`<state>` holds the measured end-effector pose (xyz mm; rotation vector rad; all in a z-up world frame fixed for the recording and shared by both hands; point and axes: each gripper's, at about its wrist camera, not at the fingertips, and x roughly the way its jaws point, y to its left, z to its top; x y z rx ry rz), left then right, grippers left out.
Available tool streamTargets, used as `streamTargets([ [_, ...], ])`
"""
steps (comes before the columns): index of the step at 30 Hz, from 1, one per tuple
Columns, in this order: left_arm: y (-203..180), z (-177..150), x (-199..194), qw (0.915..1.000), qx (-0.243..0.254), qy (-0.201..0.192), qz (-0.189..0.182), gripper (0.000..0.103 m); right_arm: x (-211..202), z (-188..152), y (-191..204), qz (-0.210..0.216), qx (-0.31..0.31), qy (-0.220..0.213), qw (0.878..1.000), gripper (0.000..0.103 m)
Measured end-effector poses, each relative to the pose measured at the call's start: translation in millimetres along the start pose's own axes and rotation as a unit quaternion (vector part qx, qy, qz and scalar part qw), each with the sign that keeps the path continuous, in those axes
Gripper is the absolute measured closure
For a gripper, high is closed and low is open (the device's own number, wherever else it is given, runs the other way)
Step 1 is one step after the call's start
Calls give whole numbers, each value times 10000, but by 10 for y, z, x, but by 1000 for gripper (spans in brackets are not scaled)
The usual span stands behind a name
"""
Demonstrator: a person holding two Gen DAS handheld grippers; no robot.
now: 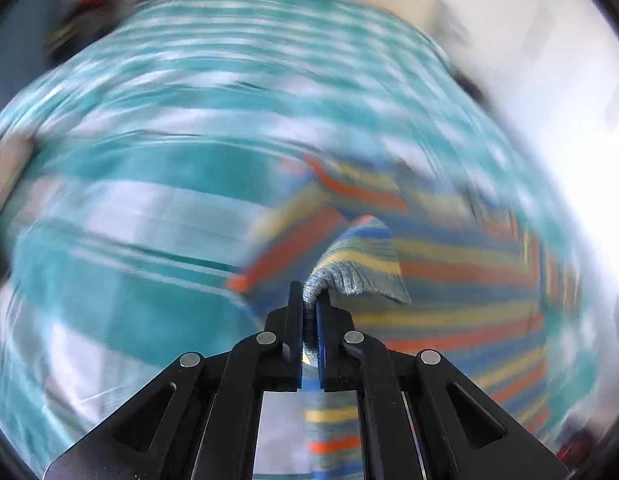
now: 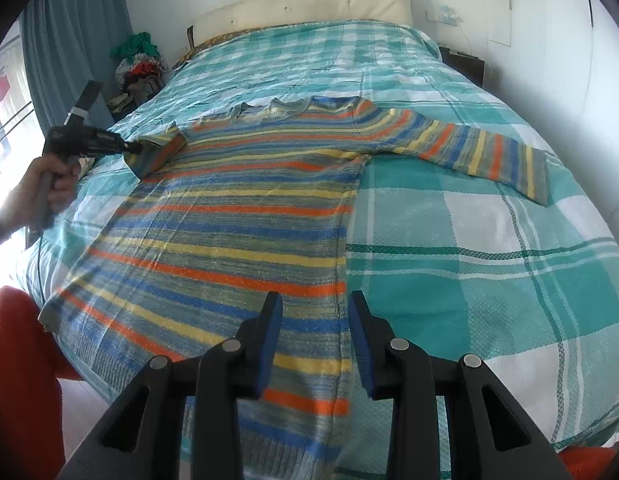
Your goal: Fold small clothes
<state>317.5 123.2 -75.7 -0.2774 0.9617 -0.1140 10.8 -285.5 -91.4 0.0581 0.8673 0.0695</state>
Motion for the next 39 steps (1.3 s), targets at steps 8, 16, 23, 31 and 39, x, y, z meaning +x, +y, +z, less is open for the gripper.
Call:
streamTargets([
  [8,1155,64,46,9815,-1524,63,1158,100,140,-34,87,118,-121,174,9997,69],
  [16,1437,-63,139,9739,-1706,134,1493,101,272,-78,146,101,-215,413,9989,69],
  [23,1673,-197,288,9683,-1883,311,1610,101,369,-98,141,70,-222,591,9980,69],
  [31,1771,-222,359,9710,-1826,419,1486,95,405,-102,142,52,-245,644,9976,69],
  [39,1863,-274,-36,9708,-1986,147,1335,37,405,-98,155,101,-224,598,9979,69],
])
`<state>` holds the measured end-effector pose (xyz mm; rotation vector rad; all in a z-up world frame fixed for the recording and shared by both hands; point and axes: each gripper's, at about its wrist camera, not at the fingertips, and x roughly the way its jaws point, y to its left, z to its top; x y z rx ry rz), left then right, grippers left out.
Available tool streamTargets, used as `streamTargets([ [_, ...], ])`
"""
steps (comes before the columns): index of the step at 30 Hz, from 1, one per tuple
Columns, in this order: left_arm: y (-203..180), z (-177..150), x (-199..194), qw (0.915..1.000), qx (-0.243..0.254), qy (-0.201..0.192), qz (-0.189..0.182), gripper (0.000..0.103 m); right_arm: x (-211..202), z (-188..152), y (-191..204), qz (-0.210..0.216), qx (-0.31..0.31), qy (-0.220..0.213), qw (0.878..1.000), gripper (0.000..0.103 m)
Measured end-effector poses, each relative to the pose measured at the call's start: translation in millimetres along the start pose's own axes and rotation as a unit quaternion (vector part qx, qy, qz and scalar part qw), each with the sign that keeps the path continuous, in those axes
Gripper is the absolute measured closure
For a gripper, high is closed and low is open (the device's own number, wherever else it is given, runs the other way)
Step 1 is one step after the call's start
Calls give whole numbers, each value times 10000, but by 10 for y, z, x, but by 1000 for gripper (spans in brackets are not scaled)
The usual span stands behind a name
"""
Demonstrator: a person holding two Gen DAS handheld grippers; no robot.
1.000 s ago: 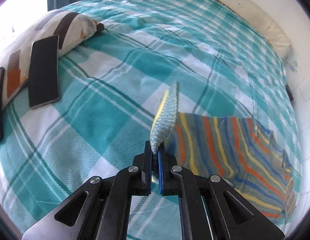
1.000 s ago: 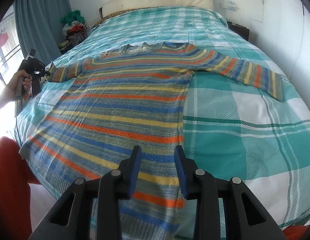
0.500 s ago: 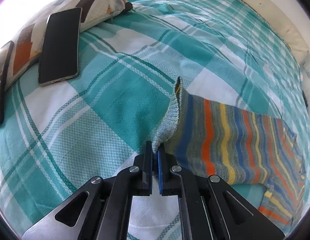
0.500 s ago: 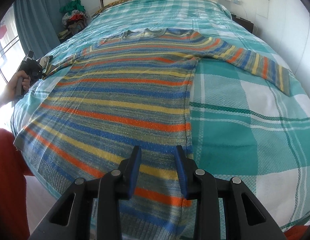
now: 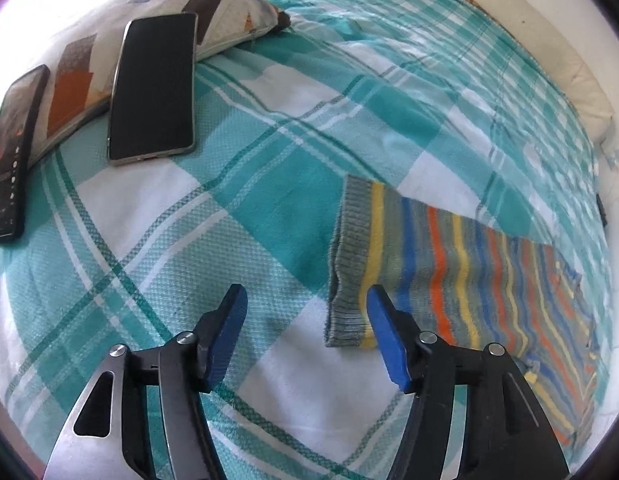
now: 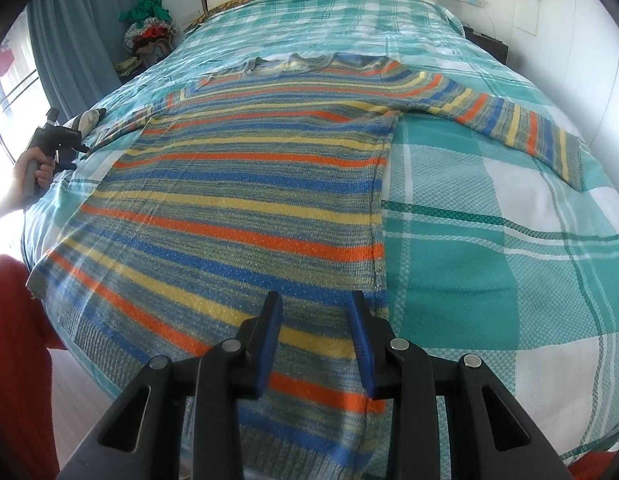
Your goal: Fold small clothes
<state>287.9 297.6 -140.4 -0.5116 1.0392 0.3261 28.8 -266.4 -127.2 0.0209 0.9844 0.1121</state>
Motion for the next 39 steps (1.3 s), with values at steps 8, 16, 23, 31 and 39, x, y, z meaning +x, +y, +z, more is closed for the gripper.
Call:
streamTargets([
  [8,-373,-78,225,9959,800,179,390,32,18,7,51,-19,-71,22,10000,69],
  [16,-18,-176,182,9935,760,34,848,26,-6,-11,6,-68,-13,27,10000,69],
  [23,-45,-466,-313,9938,964,-39,561,17,-149,34,28,-135,5,-284,9995,61],
  [31,-420,-1205,-918,9866,1600,-207,227,12,-325,23,-52,-382,248,-621,9970,51],
  [39,-647,-1743,-1178,9791,1984,-385,244,12,-396,4,-158,-584,468,-782,9941,48],
])
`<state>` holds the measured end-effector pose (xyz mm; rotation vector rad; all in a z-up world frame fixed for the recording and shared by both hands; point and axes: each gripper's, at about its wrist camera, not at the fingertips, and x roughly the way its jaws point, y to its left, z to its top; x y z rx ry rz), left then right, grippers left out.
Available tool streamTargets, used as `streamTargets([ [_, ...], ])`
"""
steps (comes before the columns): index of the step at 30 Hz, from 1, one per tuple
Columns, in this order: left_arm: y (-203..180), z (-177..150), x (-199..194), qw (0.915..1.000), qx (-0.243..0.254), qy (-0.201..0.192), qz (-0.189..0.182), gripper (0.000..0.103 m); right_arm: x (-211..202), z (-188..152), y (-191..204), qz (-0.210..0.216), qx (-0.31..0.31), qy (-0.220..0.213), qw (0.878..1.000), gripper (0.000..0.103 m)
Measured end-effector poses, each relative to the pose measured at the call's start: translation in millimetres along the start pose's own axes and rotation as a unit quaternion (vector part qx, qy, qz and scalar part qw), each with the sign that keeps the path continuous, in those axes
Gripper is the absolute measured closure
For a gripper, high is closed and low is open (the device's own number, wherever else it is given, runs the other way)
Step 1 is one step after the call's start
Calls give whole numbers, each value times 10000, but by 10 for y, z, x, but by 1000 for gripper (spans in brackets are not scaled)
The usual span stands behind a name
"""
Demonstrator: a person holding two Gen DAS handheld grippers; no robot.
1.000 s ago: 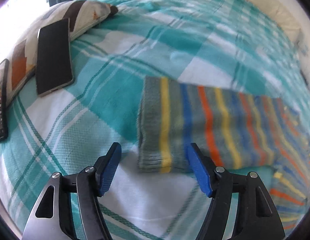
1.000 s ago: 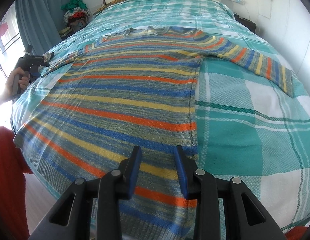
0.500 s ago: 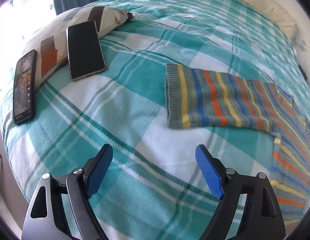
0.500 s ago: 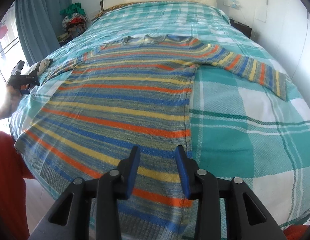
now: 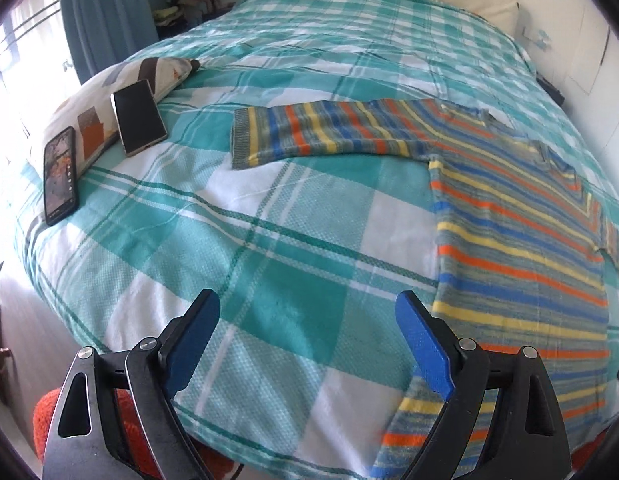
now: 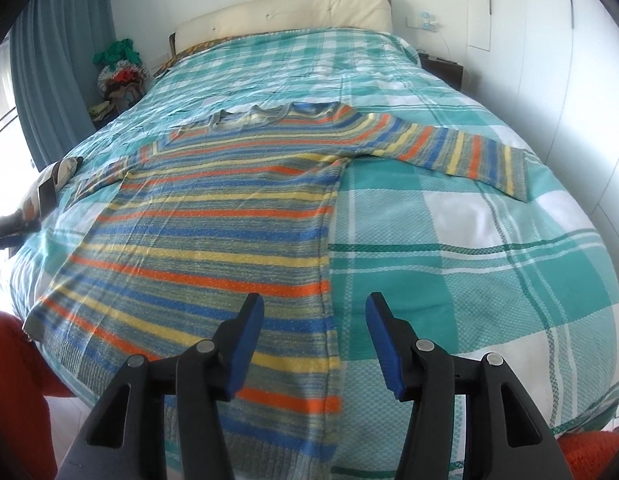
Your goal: Fold small clothes
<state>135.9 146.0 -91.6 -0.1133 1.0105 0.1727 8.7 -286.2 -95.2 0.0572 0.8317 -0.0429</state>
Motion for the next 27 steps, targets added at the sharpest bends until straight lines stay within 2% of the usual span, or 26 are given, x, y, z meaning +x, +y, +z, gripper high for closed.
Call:
streamTargets([
  [11,-190,-219,-24,9999,106,-121,58,12,20,-50,-70,-283,27,39,9996,47],
  [27,-344,-311,-74,9987,388,-268,172,12,56,-101,-106,-412,19,137,9991,47],
])
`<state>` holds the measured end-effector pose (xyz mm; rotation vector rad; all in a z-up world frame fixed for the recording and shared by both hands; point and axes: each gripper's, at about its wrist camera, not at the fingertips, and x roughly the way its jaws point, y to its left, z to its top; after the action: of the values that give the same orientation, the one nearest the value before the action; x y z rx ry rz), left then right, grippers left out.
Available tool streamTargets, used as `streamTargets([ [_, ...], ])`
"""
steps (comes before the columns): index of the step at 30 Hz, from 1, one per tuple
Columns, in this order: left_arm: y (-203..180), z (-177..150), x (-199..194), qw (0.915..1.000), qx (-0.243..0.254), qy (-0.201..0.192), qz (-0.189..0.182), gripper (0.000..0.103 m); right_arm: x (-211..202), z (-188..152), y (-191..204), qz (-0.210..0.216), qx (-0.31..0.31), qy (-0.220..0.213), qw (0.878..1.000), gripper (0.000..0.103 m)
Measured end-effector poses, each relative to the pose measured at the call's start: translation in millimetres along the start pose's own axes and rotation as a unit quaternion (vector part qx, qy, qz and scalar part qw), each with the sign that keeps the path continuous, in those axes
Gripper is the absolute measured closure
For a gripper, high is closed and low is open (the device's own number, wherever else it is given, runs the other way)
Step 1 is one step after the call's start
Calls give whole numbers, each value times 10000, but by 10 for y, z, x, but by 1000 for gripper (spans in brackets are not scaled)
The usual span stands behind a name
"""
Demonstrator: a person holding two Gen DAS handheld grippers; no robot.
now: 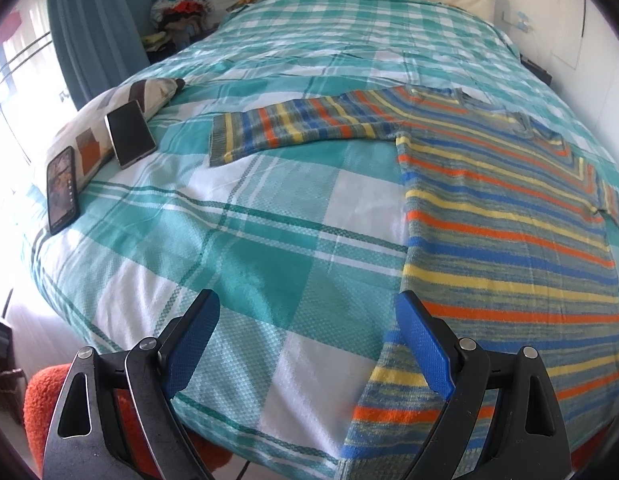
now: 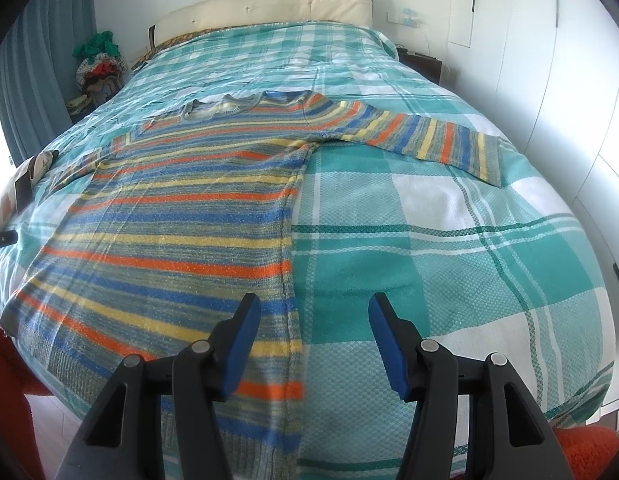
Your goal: Fold small clothes
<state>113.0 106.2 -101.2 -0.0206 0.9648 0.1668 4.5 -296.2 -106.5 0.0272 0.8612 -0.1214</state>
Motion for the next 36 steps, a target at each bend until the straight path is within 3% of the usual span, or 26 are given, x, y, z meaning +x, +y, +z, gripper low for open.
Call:
streamTargets([
  [18,-91,-35,-51,9999,106,-31,-62,12,-3,2,0,-4,-2,-2,10000,47],
  [25,-215,-62,-294,9983,139,-27,-561,12,-5,7,-9,-3,-6,-24,10000,47],
  [36,-695,-109,-727,9897,701,-70,-1243,8,-11,6,-6,8,-18,-34,10000,47],
])
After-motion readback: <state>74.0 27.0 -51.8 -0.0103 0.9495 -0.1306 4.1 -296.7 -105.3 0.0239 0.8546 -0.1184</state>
